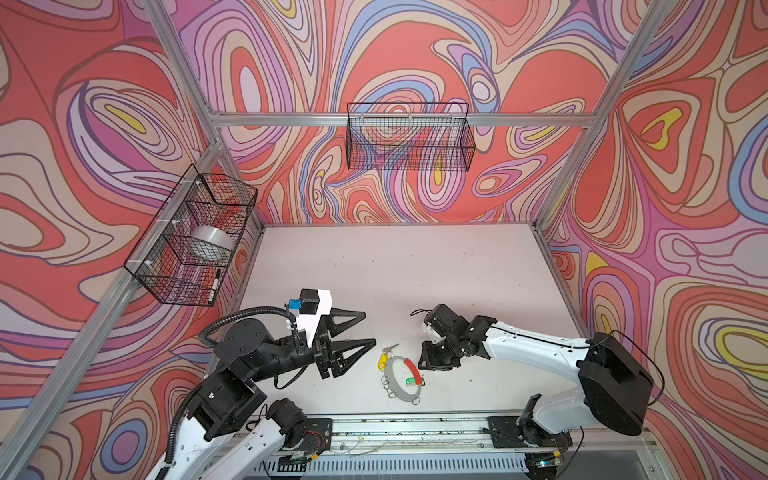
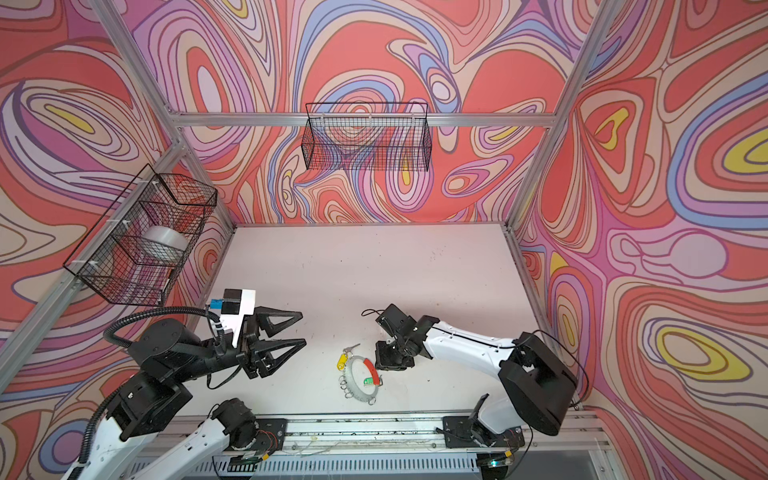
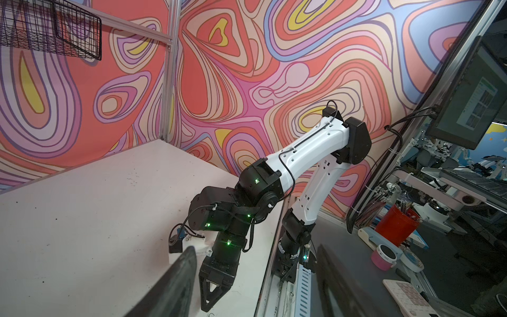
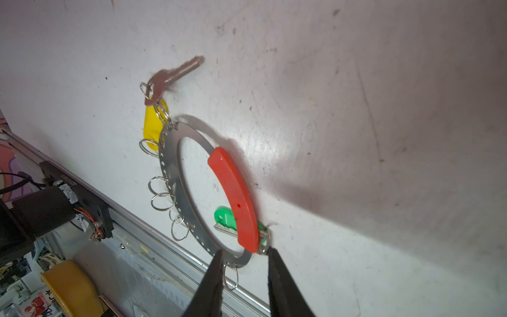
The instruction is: Remove the keys from the keyring
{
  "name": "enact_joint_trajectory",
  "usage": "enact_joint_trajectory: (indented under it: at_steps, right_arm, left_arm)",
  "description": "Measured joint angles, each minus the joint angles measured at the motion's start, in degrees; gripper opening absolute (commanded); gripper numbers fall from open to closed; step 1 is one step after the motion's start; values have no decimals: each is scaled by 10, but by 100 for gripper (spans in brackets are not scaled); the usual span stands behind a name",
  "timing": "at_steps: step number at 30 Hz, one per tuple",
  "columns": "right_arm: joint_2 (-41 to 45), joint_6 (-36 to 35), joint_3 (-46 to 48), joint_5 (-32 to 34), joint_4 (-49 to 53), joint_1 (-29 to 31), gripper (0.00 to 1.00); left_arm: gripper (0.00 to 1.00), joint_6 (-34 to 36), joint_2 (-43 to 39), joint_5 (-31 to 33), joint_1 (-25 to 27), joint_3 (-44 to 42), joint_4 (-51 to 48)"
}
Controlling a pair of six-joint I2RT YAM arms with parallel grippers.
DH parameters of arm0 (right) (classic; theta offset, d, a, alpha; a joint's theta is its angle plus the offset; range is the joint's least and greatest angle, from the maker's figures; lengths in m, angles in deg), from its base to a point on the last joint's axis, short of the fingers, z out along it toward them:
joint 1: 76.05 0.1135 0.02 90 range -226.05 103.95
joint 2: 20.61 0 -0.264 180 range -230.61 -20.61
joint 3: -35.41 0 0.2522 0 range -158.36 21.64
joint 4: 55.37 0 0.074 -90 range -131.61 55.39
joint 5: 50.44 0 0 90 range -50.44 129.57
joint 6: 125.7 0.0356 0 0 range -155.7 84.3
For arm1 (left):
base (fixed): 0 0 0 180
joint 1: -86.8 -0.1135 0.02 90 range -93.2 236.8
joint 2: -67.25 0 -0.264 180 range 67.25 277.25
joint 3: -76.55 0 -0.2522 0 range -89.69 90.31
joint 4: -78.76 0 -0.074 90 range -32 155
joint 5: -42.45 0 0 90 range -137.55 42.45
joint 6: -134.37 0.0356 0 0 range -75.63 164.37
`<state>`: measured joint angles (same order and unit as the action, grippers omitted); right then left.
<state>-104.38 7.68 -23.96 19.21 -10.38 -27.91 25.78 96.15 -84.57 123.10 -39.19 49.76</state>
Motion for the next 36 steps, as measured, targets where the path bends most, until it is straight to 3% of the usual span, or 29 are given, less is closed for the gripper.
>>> enact_joint_trajectory:
  at_steps: [9, 13, 21, 27, 36]
  right_arm:
    - [-31, 18, 21, -22, -21, 11, 18]
    - [-34, 22, 22, -21, -24, 11, 11]
    - [-42, 28, 33, -21, -38, 11, 15]
    - [-42, 28, 33, -19, -37, 11, 0]
    - [-5, 19, 15, 43, 23, 2, 0]
  left_arm:
    - [68, 6, 0, 0, 0, 0, -9]
    - [68, 6, 0, 0, 0, 0, -13]
    - [68, 8, 0, 1, 0, 0, -16]
    - [68, 10, -1, 2, 0, 0, -17]
    - [68, 10, -8, 7, 0, 0, -18]
